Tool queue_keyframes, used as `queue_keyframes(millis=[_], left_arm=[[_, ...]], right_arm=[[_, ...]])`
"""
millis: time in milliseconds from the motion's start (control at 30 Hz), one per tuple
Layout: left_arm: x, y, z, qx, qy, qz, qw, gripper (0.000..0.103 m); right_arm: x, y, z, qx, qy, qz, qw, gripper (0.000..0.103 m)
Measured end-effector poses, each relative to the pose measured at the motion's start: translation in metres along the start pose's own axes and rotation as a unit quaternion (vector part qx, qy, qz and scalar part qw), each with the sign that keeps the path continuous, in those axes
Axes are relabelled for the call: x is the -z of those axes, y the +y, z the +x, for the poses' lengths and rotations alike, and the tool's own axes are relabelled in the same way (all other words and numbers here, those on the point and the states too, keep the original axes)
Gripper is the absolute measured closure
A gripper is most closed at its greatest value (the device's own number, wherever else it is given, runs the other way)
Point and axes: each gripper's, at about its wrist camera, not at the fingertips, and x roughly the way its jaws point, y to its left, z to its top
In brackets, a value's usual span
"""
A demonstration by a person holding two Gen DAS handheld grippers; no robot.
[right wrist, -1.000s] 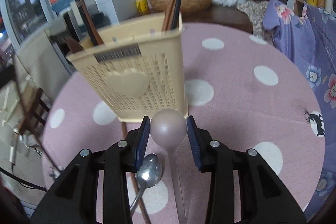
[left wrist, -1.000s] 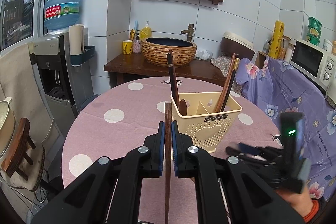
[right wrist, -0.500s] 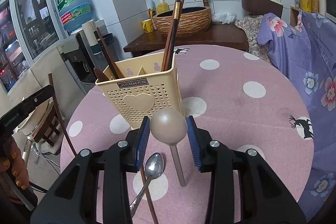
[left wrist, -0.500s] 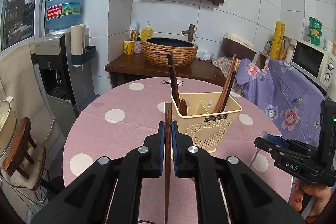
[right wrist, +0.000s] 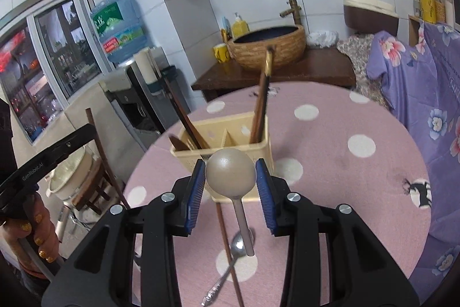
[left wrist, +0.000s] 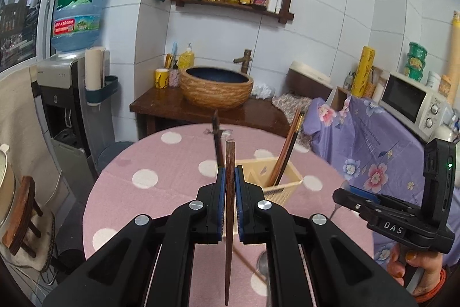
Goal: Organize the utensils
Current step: 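Lower both utensils into the basket and open both tools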
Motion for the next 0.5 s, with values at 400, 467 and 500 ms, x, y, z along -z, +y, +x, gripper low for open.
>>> queue_keyframes(millis=[400, 467, 500], left_arm=[[-0.118, -0.037, -0.012, 0.012, -0.15, -0.02, 0.9885, 0.096], [-0.117, -0.043, 0.004, 0.004, -0.156, -0.013, 0.9877, 0.096], [-0.114, -0.044, 0.013, 0.002, -0.153, -0.013, 0.9882, 0.096]], right_arm=[[-0.115, 0.032, -0.01, 0.019, -0.1, 0.005, 0.995, 0.066], [-0.12, 0.031, 0.0, 0.03, -0.106, 0.006, 0.994, 0.066], [-0.12, 0.029, 0.006, 0.037, -0.107, 0.005, 0.994, 0.066]])
